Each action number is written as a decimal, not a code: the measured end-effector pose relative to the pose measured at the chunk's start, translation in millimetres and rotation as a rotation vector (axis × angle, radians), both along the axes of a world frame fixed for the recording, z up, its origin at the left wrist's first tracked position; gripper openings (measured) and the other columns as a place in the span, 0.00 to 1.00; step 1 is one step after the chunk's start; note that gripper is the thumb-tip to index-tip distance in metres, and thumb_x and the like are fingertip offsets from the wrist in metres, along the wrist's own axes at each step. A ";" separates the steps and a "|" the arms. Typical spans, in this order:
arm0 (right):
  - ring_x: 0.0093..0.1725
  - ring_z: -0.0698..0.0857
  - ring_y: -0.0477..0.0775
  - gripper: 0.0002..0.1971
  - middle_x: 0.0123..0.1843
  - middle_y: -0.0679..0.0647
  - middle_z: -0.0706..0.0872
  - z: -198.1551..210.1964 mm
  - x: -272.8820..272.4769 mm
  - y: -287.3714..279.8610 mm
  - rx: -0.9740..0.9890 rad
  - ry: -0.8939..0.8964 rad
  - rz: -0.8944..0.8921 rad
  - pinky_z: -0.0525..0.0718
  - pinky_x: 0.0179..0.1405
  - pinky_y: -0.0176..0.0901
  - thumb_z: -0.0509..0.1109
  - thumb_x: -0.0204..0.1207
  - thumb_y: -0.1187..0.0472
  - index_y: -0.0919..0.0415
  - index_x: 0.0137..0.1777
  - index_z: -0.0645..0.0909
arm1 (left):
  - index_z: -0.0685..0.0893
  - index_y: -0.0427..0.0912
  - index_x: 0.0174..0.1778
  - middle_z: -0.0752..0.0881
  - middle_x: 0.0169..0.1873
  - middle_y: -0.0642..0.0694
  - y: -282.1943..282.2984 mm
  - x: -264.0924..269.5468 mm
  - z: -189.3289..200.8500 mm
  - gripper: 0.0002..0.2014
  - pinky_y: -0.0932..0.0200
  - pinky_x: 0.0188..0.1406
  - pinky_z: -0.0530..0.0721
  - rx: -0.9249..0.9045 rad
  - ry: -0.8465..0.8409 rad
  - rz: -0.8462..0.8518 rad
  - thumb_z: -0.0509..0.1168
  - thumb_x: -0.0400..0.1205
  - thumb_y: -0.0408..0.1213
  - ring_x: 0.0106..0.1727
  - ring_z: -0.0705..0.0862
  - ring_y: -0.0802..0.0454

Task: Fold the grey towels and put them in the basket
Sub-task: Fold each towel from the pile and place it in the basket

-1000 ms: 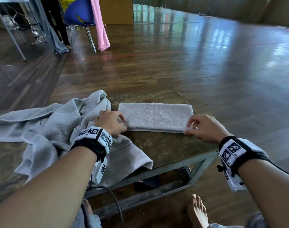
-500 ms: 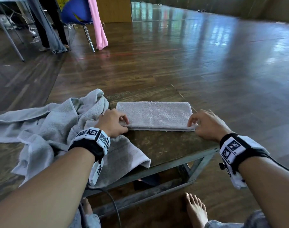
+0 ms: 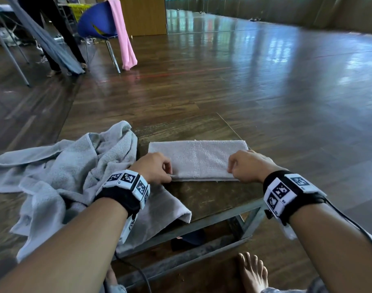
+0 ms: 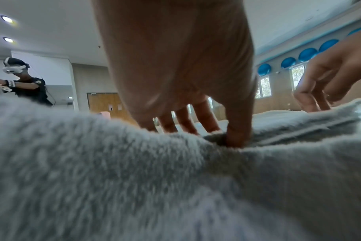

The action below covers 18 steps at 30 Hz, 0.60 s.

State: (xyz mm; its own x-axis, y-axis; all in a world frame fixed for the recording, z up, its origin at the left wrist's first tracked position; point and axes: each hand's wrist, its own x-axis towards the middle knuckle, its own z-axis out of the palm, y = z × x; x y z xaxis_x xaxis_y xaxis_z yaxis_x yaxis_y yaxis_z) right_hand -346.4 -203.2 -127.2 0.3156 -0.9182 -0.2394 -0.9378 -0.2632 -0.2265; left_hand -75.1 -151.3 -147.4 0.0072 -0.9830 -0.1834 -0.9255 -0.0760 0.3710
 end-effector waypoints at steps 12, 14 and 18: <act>0.89 0.50 0.56 0.34 0.90 0.51 0.51 -13.6 46.9 2.1 -0.084 -0.080 0.210 0.59 0.84 0.66 0.64 0.82 0.52 0.52 0.87 0.57 | 0.71 0.48 0.75 0.62 0.81 0.44 -16.9 -51.2 -14.7 0.22 0.41 0.77 0.69 -0.181 -0.045 -0.086 0.61 0.85 0.50 0.80 0.65 0.41; 0.89 0.34 0.53 0.41 0.91 0.48 0.36 -25.7 55.5 2.5 0.057 -0.007 0.265 0.43 0.87 0.70 0.62 0.84 0.48 0.48 0.90 0.43 | 0.58 0.51 0.84 0.49 0.87 0.46 -19.4 -57.0 -24.3 0.32 0.40 0.84 0.54 -0.041 -0.050 -0.058 0.59 0.85 0.54 0.87 0.49 0.44; 0.88 0.29 0.48 0.43 0.90 0.44 0.30 -40.9 52.9 -1.2 0.211 0.046 0.239 0.32 0.82 0.70 0.59 0.83 0.41 0.40 0.89 0.35 | 0.41 0.59 0.87 0.34 0.87 0.53 -20.7 -55.1 -37.1 0.38 0.42 0.85 0.33 0.135 -0.080 -0.086 0.51 0.85 0.65 0.86 0.31 0.51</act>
